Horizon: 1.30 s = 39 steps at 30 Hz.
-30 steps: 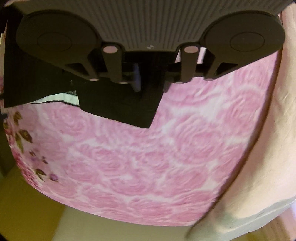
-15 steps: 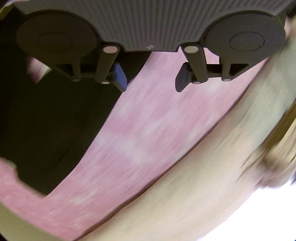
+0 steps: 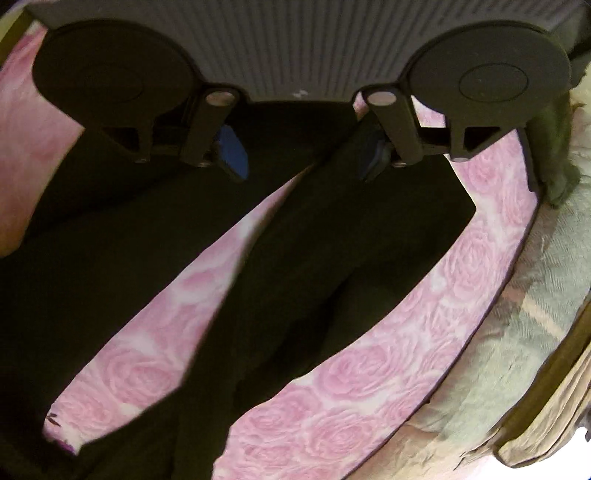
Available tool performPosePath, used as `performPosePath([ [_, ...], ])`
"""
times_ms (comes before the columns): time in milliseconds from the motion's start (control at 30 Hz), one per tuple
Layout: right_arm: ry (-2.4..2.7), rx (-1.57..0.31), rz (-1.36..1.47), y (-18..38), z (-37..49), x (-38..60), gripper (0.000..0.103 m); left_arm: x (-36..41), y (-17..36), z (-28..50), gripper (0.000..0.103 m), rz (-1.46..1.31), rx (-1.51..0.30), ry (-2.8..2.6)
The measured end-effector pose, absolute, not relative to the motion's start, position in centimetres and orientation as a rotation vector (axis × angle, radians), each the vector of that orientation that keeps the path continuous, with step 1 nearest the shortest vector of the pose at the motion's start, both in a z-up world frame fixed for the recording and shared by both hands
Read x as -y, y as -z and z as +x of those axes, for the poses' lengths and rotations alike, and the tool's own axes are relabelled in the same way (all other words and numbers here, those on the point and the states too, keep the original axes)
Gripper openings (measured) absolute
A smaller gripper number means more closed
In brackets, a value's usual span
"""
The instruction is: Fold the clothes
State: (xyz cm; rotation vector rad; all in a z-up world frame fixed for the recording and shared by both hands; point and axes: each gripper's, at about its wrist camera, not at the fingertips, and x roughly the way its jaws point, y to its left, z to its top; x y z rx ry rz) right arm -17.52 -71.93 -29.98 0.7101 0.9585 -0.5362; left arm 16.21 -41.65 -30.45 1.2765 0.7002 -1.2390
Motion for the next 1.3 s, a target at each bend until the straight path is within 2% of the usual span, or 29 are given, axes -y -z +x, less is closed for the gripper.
performPosePath([
  [33,0.517,-0.964,0.694,29.9,-16.0,71.1,0.08,41.6,30.9,16.0,0.035,1.288,-0.669,1.27],
  [100,0.503,-0.978,0.668,30.1,-14.7,70.6,0.08,41.8,31.9,14.4,0.036,1.309,-0.582,1.363],
  [167,0.496,-0.994,0.644,30.3,-13.8,70.3,0.08,42.6,33.0,13.2,0.044,1.303,-0.524,1.412],
  [200,0.493,-1.002,0.632,30.5,-13.3,70.1,0.08,43.1,33.8,12.8,0.045,1.308,-0.5,1.414],
  [300,0.482,-1.025,0.596,30.9,-12.0,69.6,0.08,44.5,36.6,12.5,0.044,1.362,-0.419,1.367],
  [333,0.478,-1.032,0.583,31.0,-11.5,69.5,0.08,44.6,37.0,12.5,0.04,1.373,-0.398,1.364],
  [367,0.474,-1.04,0.571,31.1,-11.1,69.3,0.08,44.7,37.0,12.5,0.017,1.375,-0.388,1.375],
  [400,0.47,-1.047,0.559,31.2,-10.6,69.2,0.08,44.6,36.7,12.5,0.0,1.381,-0.385,1.38],
  [467,0.463,-1.062,0.535,31.5,-9.7,68.9,0.08,44.1,34.6,13.0,0.001,1.363,-0.419,1.393],
  [600,0.488,-1.043,0.556,31.1,-10.3,69.3,0.08,45.1,25.1,16.3,0.001,1.163,-0.615,1.414],
  [700,0.5,-1.026,0.564,30.2,-10.8,69.3,0.08,48.3,19.8,19.1,0.001,1.157,-0.649,1.419],
  [800,0.525,-0.994,0.584,29.2,-11.6,69.3,0.08,51.8,15.5,22.3,0.003,1.162,-0.695,1.414],
  [833,0.538,-0.984,0.592,28.9,-11.9,69.3,0.08,53.4,16.2,23.8,0.013,1.182,-0.727,1.388],
  [867,0.55,-0.975,0.599,28.7,-12.3,69.3,0.08,54.6,17.3,25.2,0.038,1.196,-0.74,1.349],
  [900,0.562,-0.972,0.608,28.7,-12.6,69.3,0.08,55.5,18.5,26.4,0.05,1.203,-0.739,1.304],
  [933,0.573,-0.976,0.617,28.8,-13.1,69.1,0.08,56.1,19.8,27.6,0.054,1.206,-0.735,1.263],
  [1133,0.64,-0.994,0.672,29.6,-15.7,68.3,0.08,54.7,25.3,28.6,0.06,1.279,-0.655,1.184],
  [1200,0.652,-1.011,0.7,30.2,-16.3,68.0,0.08,53.7,25.6,30.4,0.057,1.193,-0.75,1.2],
  [1300,0.652,-1.026,0.744,30.9,-16.5,67.5,0.08,52.9,24.3,33.6,0.048,0.945,-0.904,1.208],
])
